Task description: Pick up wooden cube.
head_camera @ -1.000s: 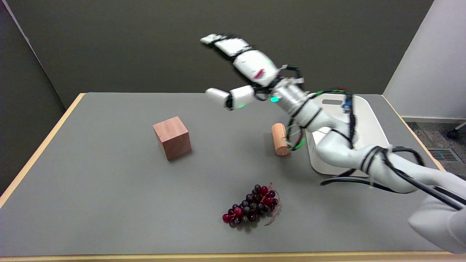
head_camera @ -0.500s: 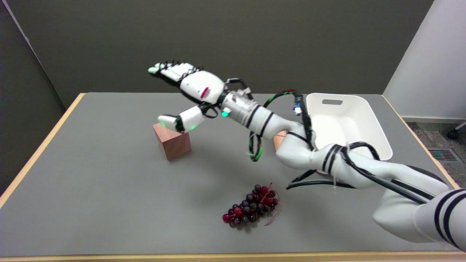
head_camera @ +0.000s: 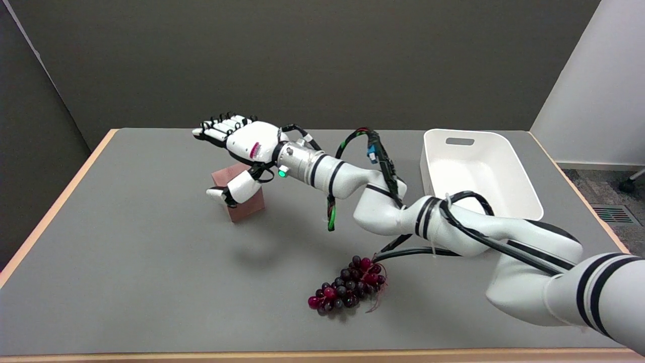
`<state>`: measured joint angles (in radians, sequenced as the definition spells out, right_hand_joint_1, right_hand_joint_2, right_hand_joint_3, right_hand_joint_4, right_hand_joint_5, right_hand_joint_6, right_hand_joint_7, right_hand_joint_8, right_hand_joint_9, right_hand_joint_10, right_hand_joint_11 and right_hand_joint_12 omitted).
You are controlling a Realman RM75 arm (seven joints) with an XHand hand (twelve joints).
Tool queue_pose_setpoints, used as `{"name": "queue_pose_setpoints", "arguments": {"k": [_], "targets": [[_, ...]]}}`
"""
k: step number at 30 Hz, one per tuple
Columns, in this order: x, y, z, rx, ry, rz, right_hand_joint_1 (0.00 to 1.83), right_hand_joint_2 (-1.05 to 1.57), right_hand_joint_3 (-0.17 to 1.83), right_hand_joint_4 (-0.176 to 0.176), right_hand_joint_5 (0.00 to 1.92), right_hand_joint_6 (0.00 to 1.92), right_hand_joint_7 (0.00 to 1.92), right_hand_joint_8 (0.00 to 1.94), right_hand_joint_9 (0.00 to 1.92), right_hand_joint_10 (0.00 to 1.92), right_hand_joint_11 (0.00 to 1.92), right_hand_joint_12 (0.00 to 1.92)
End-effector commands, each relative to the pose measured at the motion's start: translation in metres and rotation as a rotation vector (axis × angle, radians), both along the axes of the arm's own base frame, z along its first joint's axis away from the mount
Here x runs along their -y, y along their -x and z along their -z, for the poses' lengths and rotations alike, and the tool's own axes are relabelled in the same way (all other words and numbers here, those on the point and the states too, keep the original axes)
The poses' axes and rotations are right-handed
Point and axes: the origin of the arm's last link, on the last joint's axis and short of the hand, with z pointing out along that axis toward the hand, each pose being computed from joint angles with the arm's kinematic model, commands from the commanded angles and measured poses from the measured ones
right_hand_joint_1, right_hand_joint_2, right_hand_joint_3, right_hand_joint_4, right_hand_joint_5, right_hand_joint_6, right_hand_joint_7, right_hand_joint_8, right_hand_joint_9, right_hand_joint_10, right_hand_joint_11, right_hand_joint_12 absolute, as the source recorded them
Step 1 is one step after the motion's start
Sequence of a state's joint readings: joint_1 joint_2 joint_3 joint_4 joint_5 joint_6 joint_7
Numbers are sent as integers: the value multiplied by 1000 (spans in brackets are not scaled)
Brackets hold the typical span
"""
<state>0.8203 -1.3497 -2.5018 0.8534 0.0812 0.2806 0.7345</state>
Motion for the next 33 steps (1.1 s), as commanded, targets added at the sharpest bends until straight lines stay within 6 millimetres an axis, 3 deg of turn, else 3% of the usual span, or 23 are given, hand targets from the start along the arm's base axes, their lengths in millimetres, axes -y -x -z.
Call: {"name": "queue_pose_setpoints", "arguments": {"k": [1, 14, 27, 31, 33], "targets": [[20, 22, 12, -161, 62, 58, 320, 474, 964, 8, 13, 237, -1, 170, -1, 304, -1, 699], [25, 49, -13, -199, 128, 127, 354, 476, 966, 21, 11, 218, -1, 147, -1, 283, -1, 686], [21, 53, -13, -189, 117, 126, 448, 506, 969, 23, 8, 211, -1, 150, -1, 292, 1, 710], [21, 51, -12, -182, 110, 118, 593, 591, 1001, 28, 53, 170, 81, 261, 48, 461, 5, 850], [21, 50, -12, -178, 108, 115, 685, 644, 1020, 50, 84, 287, 160, 325, 133, 560, 55, 934]]}}
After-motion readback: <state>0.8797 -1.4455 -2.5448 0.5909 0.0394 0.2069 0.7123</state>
